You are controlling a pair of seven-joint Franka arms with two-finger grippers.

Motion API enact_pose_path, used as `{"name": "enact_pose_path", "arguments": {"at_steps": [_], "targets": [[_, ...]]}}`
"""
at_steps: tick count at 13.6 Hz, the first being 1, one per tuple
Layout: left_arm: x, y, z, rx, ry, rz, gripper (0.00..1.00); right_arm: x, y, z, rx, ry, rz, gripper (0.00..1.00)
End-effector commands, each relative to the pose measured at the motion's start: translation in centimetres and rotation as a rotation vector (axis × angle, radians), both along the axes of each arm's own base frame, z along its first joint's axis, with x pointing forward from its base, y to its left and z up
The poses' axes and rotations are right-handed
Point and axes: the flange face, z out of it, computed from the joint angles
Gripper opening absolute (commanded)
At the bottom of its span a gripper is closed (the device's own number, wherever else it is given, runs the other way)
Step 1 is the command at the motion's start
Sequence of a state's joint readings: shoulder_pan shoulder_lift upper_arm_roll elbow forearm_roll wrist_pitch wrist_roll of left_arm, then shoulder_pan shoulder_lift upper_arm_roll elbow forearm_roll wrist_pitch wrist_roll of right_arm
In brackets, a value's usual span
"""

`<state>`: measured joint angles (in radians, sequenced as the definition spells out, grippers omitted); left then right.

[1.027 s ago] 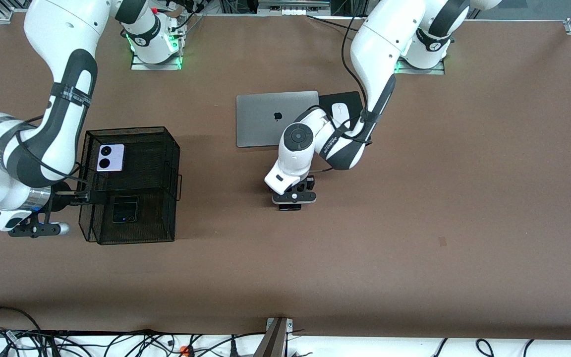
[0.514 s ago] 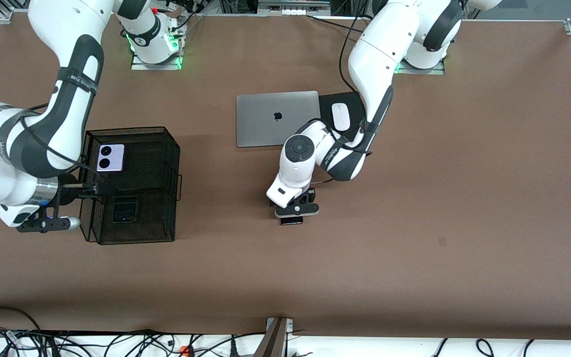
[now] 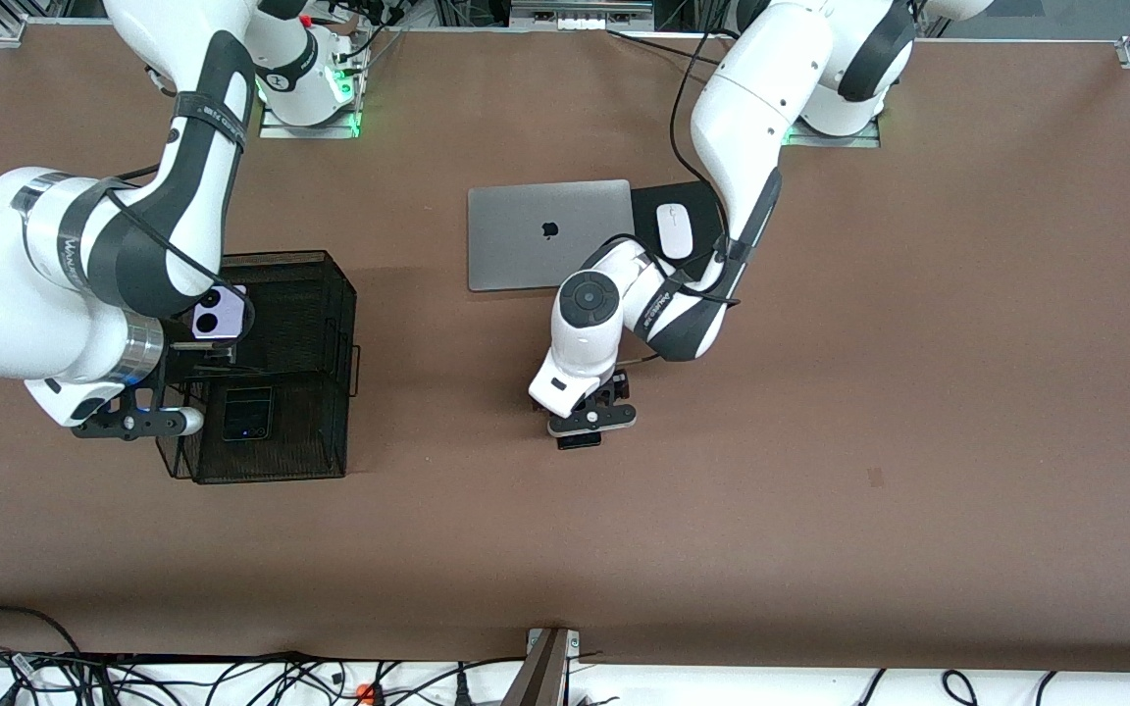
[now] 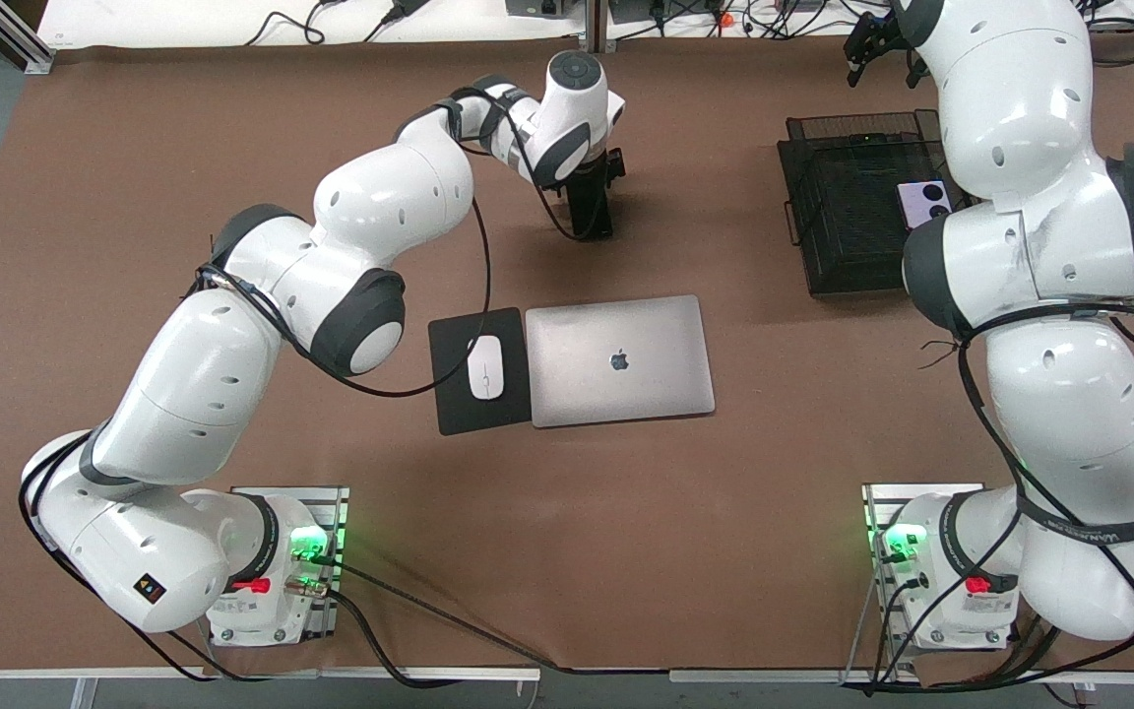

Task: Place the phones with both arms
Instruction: 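Set the bar phone down mid-table with the left gripper while the right gripper withdraws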

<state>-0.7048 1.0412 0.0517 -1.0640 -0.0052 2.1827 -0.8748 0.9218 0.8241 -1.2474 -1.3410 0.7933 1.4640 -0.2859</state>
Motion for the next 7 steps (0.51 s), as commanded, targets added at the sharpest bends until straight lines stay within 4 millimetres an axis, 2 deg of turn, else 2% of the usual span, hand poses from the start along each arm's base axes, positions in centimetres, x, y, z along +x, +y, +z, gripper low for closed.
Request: {"name": "enact_pose_path", "arguments": {"at_steps": [1,3,4,5,7], "targets": [[1.8,2.8,4.7,0.036,0.085,-0.014,1.0,-0.6,-0.6,0.5,-0.004,0.01,-0.016,1.0],[2.9,6.4,8.3,0.049,0.166,-0.069,1.0,-0.7,-1.3,1.3,-0.007,0.004,-0.024,1.0],[3.7,8.6,9.4,0.057,0.192,-0.091,1.0,-0.7,-1.5,1.3,-0.006,0.002,-0.019,1.0],[3.9,10.7,10.0,0.087,0.242,-0.12,1.0,-0.8,-1.6,1.3,-0.005,0.005,-0.019,1.0],[5.2,17.1,10.3,0.128,0.328,-0.144,1.0,-0.8,-2.0,1.4,-0.005,0.001,-0.024,1.0]]}}
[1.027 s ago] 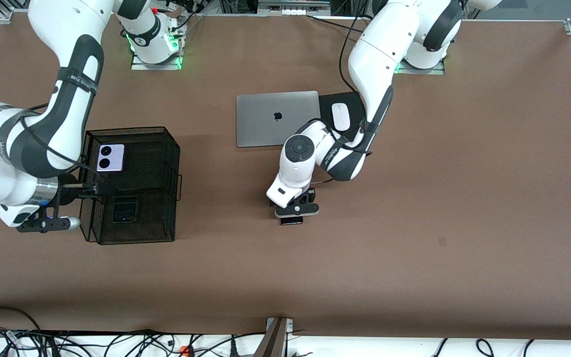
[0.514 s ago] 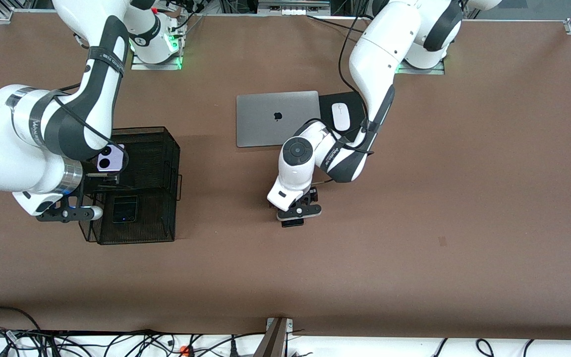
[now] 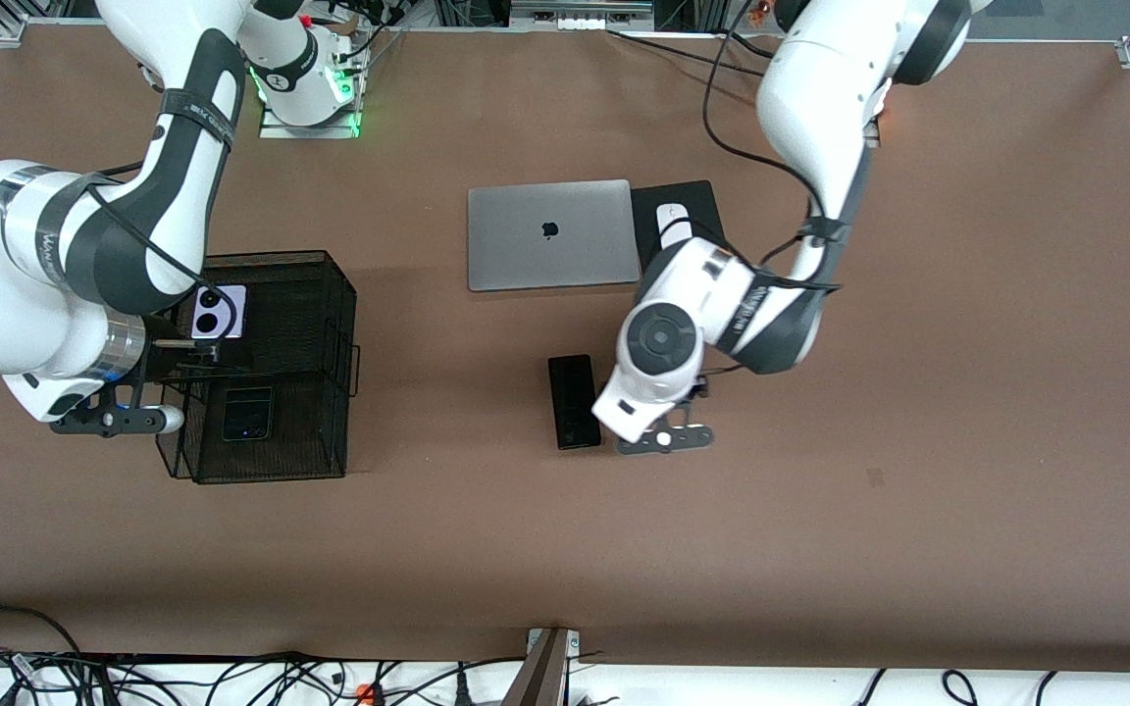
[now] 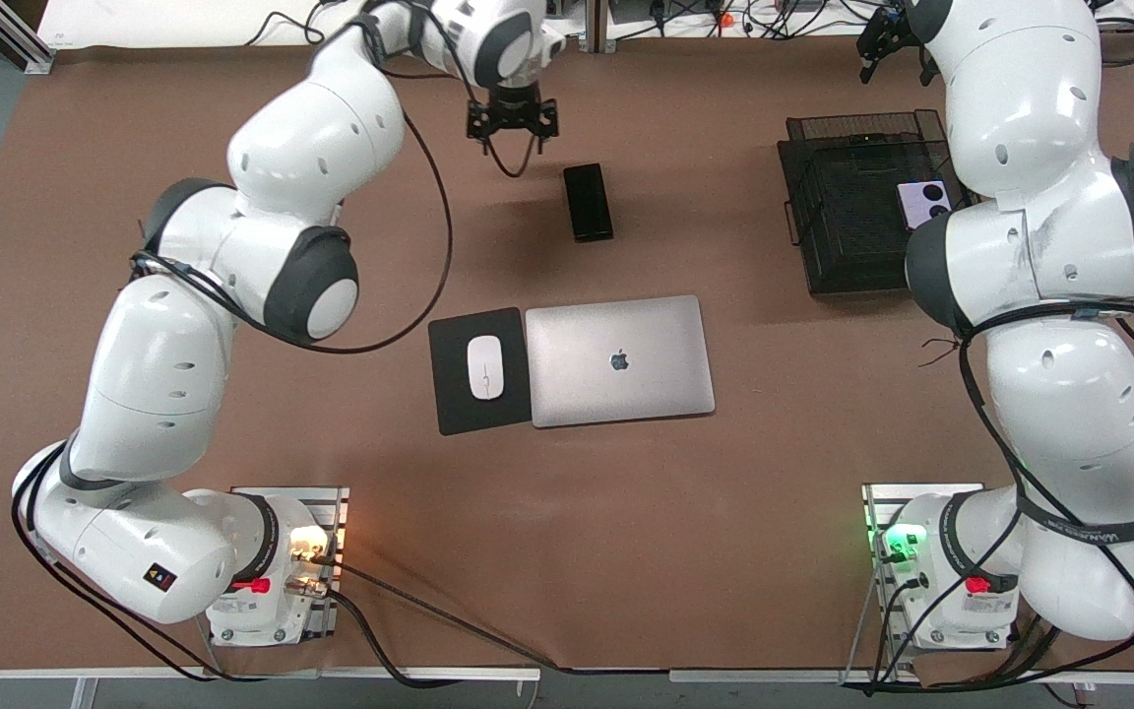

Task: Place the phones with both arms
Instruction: 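Set the bar phone down mid-table with the left gripper while the right gripper withdraws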

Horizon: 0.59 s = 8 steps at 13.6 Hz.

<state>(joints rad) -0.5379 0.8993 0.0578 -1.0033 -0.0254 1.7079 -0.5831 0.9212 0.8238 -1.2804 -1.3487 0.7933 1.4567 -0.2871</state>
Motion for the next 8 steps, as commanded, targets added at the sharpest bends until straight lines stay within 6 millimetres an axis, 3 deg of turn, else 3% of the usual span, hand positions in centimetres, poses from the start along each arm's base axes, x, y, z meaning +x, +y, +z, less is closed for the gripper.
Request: {"name": "enact_pose_path", "arguments": {"at_steps": [1,3,5,6,8], "targets": [[0.9,7.5,0.9,0.02,0.09,-0.058,1.0,-0.5,-0.3,0.7,0.003,0.006,-0.002,1.0],[1.5,13.5,3.2,0.048,0.089,-0.073,1.0,-0.5,0.3,0.8,0.013,0.001,-0.004,1.0],[1.7,20.1,7.5,0.017,0.077,-0.108,1.0,-0.4,0.9,0.6,0.037,0.002,-0.028,1.0],[1.4,23.1,9.8,-0.002,0.065,-0.124,1.0,-0.4,2.0,0.6,0.037,0.003,-0.062,1.0],[0.5,27.4,13.7,-0.024,0.032,-0.12,1.0,-0.5,6.4,0.2,0.03,0.008,-0.12,1.0]]}}
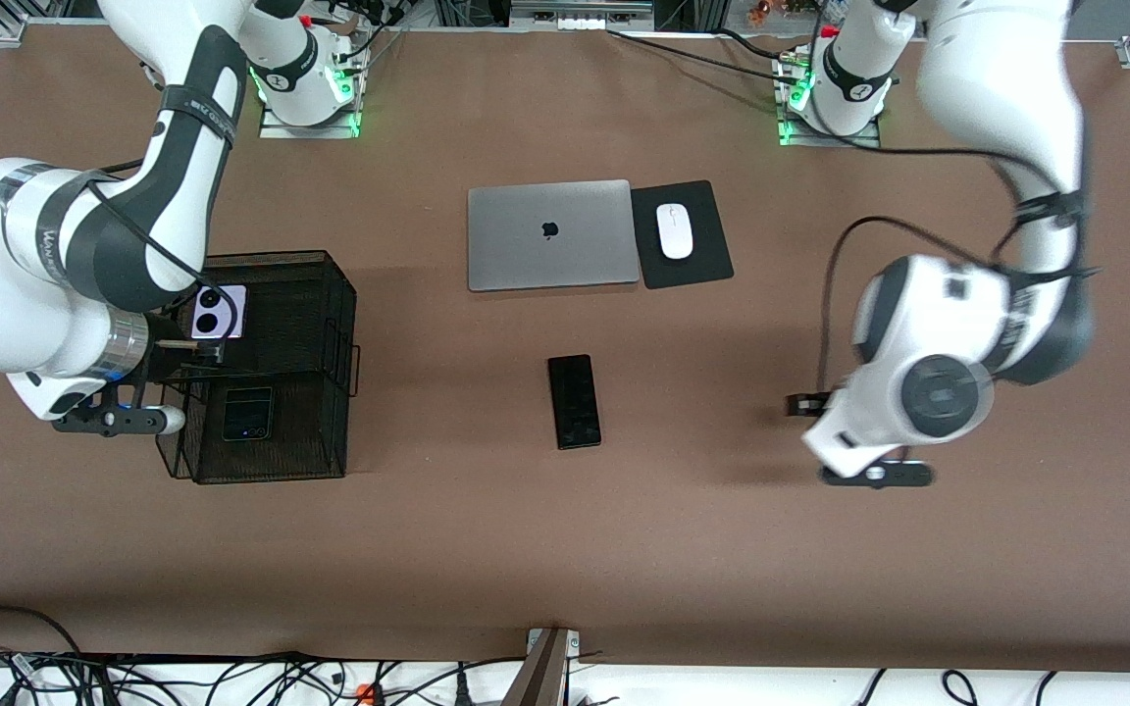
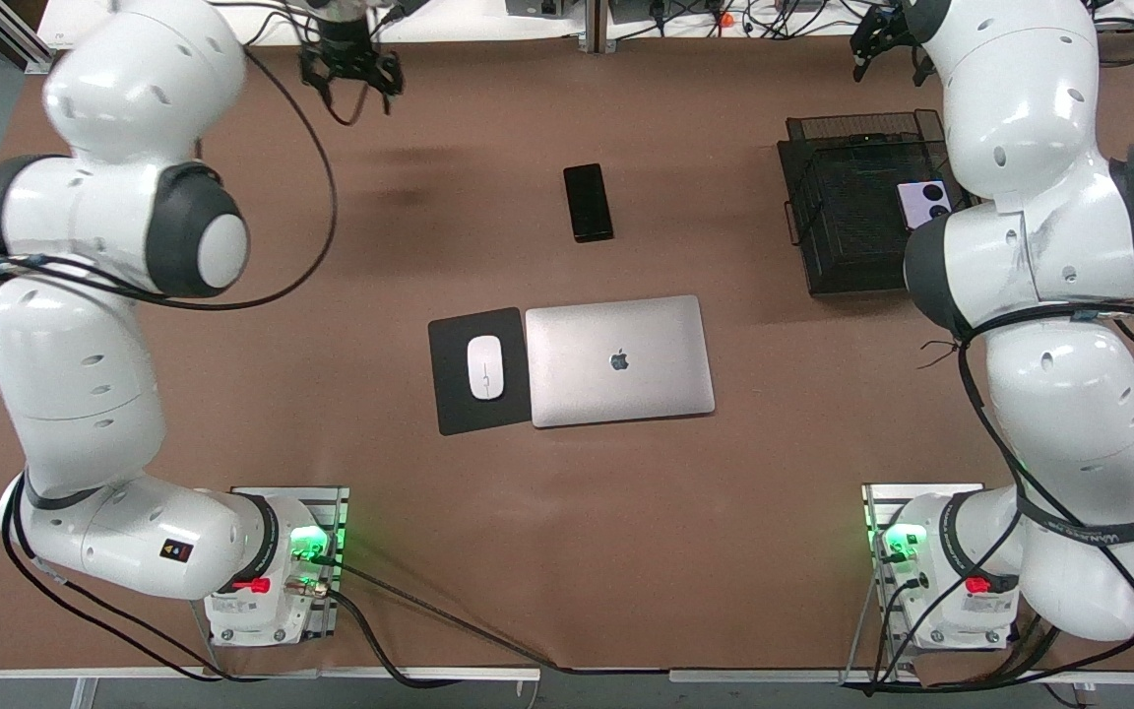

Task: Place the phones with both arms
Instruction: 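Reach the right gripper to the bar phone while the left arm returns to rest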

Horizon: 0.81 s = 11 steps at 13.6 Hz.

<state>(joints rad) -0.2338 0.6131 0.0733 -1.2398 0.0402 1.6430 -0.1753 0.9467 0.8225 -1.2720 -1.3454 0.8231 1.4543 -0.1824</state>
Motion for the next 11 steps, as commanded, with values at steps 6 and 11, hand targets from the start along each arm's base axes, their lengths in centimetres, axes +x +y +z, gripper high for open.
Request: {"name": "enact_pose_path", "arguments": {"at_steps": [6,11], "targets": [[-6.3,11.5,13.1,-0.077,-0.111,-0.074,1.0,0.0,19.2,-1.0,0.024,-0.089,-0.099,1.0],[-9.5,13.2,19.8,-0.079,-0.197,-0.056,1.0,-2.5,31.6,-8.6,-0.019,-0.246,-0.011,1.0]]}}
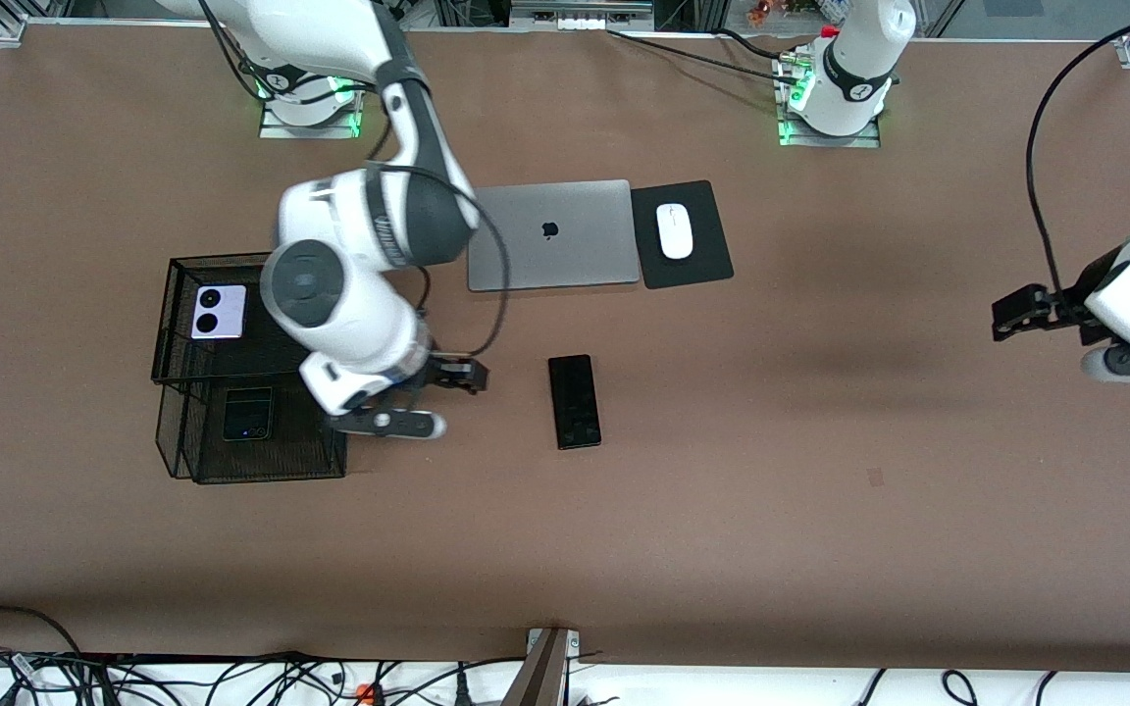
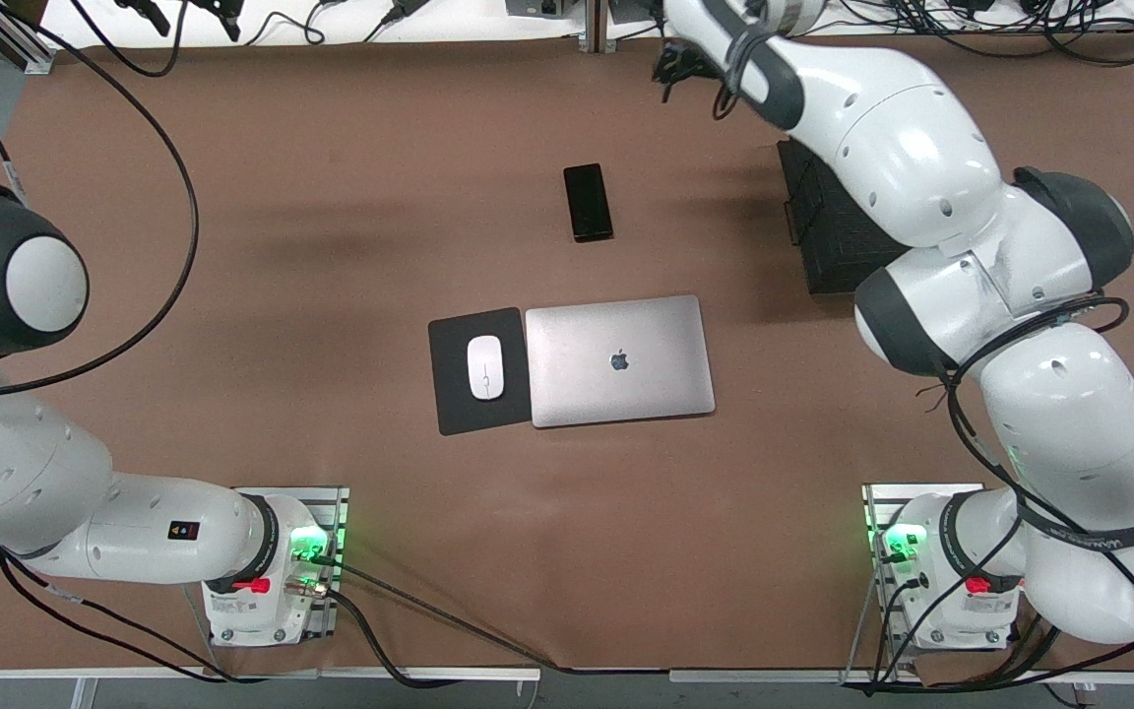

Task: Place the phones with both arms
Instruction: 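Reach the right gripper to the bar phone while the left arm returns to rest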

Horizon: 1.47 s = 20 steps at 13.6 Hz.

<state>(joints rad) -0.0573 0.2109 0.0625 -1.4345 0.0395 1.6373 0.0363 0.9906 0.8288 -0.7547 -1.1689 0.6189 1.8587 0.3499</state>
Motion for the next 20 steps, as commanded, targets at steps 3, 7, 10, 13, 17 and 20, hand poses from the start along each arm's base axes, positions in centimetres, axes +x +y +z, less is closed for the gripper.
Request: {"name": "enact_pose_path", "arguments": {"at_steps": [3,7,10,13,17,20], "targets": [[-4.1,1.0,4.3,-0.011,-0.018,-0.021,1.0,-2.9,8.8,-8.4,-0.071,-0.12,0.032,1.0],[-4.0,-1.2,4.7,-0.014,-0.016,-0.044,1.0,-4.0,11.3,-15.1,-0.102,-0.202,0.079,1.0],[-4.0,-1.6,4.7,-0.014,-0.004,-0.046,1.0,-4.6,12.6,-17.3,-0.086,-0.259,0.113,1.0],[-4.8,-1.5,4.8,-0.012,0.041,-0.043,1.0,-5.6,13.9,-17.4,-0.047,-0.248,0.097,1.0],[-5.1,-1.6,4.8,-0.012,0.056,-0.044,1.0,-7.1,15.4,-18.8,-0.014,-0.238,0.093,1.0],[-5.1,-1.4,4.8,-0.008,0.058,-0.045,1.0,-7.4,15.4,-20.1,-0.065,-0.258,0.137,1.0]]}}
